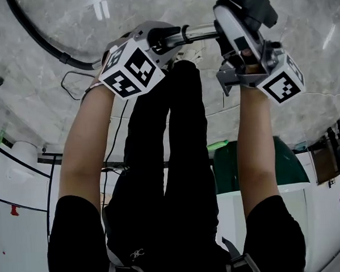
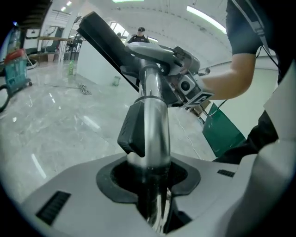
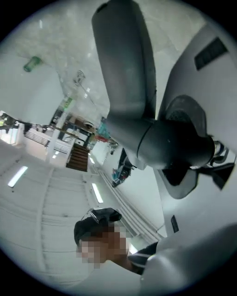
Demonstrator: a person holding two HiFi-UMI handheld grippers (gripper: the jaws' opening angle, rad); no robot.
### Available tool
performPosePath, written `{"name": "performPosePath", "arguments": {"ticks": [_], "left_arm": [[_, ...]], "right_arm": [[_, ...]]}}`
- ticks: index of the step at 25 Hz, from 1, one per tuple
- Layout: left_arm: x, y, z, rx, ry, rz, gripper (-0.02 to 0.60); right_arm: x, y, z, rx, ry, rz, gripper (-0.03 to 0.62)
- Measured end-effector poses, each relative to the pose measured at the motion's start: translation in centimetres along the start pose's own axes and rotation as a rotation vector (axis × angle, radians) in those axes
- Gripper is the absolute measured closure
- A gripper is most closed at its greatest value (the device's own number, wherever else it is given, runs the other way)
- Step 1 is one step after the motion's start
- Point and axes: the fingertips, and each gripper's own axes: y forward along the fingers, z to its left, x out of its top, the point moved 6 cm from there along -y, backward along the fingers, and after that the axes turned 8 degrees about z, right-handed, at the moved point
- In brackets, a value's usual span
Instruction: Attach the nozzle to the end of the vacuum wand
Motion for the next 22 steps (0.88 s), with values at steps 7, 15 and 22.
{"name": "performPosePath", "arguments": {"ticks": [7,15,22], "left_arm": [[2.7,0.8,0.2,0.077,0.023,-0.015,0.433],[4.2,1.8,0.8,0.145,0.039,0.009,0.434],[2.9,2.5,0.6,0.168,0.063,0.082,0.434]], "right_arm": [[2.1,-0.9,1.6,-0.504,0.016,-0.112,0.440],[3.8,-4.1,1.9,-0.638,0.157,0.071,0.381],[5.3,-3.6,1.0,-0.592,0.228,0.358,0.384]]}}
